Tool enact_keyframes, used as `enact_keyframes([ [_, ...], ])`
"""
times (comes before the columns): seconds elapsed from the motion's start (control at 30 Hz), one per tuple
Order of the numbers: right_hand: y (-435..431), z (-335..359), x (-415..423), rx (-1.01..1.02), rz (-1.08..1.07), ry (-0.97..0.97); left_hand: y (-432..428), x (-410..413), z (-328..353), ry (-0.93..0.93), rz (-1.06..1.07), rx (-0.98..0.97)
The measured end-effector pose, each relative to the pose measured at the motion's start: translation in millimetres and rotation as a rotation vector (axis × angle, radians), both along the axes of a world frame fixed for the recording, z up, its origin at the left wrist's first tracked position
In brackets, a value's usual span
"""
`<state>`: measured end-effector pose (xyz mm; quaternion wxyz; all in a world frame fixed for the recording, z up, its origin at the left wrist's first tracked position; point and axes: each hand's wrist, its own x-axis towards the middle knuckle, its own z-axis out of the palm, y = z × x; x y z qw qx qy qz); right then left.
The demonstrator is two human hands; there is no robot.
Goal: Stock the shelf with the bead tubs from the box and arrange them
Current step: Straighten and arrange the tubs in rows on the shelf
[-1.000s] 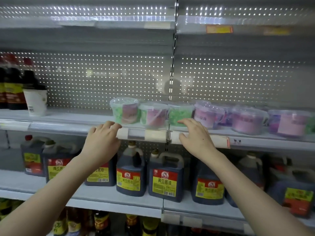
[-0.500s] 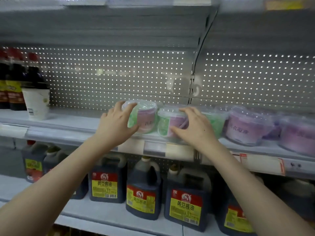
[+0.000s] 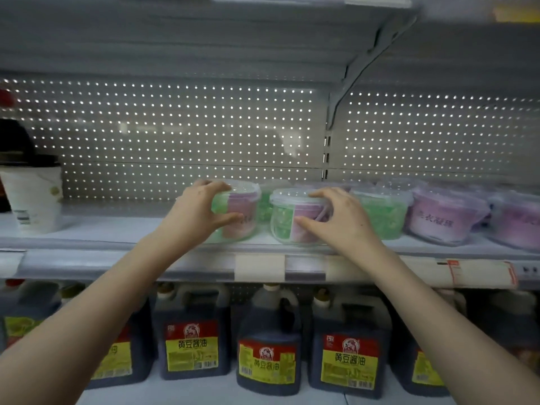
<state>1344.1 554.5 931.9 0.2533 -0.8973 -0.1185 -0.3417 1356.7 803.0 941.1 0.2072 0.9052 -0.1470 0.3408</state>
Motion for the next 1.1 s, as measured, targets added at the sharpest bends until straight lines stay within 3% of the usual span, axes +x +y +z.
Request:
enact_keyframes([
  [0.43, 110.8, -1.6, 8.5, 0.02, 0.001, -0.008, 107.3, 31.4, 1.0, 0.08, -0.003, 0.003],
  [1.1, 100.0, 27.4, 88.3, -0.128, -0.063, 0.192, 94.1, 158.1, 25.0, 0.41, 0.084, 0.183],
])
